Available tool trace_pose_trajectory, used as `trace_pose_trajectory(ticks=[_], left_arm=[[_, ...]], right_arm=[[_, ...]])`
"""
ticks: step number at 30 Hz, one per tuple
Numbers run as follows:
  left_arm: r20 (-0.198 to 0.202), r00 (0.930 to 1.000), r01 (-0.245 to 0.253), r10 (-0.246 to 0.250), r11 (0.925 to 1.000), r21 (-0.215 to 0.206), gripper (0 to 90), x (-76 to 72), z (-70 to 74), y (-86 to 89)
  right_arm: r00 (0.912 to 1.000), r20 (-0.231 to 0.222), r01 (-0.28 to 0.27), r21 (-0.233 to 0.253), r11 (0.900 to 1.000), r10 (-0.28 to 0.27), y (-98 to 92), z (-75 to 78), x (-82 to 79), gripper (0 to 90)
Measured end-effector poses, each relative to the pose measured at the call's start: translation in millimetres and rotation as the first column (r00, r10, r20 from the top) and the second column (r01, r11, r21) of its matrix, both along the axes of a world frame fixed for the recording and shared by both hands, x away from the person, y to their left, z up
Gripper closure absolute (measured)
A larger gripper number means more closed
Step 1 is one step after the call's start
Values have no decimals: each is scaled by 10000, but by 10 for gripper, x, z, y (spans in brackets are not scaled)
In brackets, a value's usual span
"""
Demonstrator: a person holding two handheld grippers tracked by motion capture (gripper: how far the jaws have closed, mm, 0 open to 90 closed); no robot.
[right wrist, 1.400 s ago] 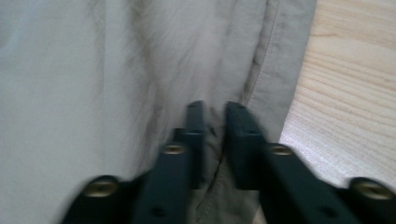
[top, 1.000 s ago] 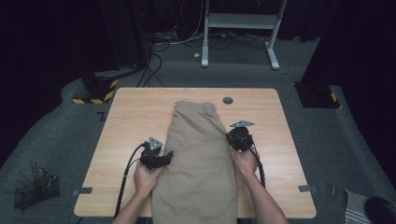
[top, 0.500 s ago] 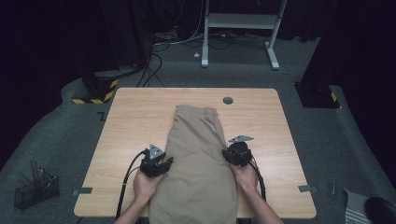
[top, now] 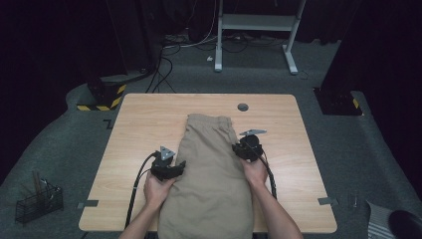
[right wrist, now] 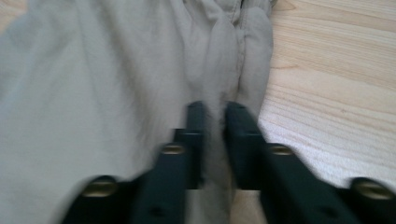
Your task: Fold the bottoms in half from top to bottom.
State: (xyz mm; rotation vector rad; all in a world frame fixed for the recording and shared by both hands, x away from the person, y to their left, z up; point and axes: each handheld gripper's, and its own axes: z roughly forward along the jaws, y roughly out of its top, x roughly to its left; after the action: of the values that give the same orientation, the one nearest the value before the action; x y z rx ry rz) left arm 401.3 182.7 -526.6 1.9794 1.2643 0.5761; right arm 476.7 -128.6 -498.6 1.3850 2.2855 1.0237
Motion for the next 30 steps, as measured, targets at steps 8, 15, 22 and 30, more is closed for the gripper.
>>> trace_pose_trajectory(ticks=[8,15,22,30], left_arm=[[-16,10000,23,-23,10000,-11,399,2,0,4],[-378,9992,89,-111,9984,-563,416,-13,42,68],[155,9888,1493,-1487,9873,-535,414,-361,315,-35],[-570,9804,1885,-1887,9820,-98,397,-440,68,-201]], right_arm=[[9964,-326,764,-479,9959,-780,-224,-126,159,797],[9950,377,913,415,9950,-929,-292,45,-131,587],[9919,1060,-752,501,9959,695,-205,114,-856,540],[9879,611,-1408,-319,9895,1425,-55,-191,-1049,495]])
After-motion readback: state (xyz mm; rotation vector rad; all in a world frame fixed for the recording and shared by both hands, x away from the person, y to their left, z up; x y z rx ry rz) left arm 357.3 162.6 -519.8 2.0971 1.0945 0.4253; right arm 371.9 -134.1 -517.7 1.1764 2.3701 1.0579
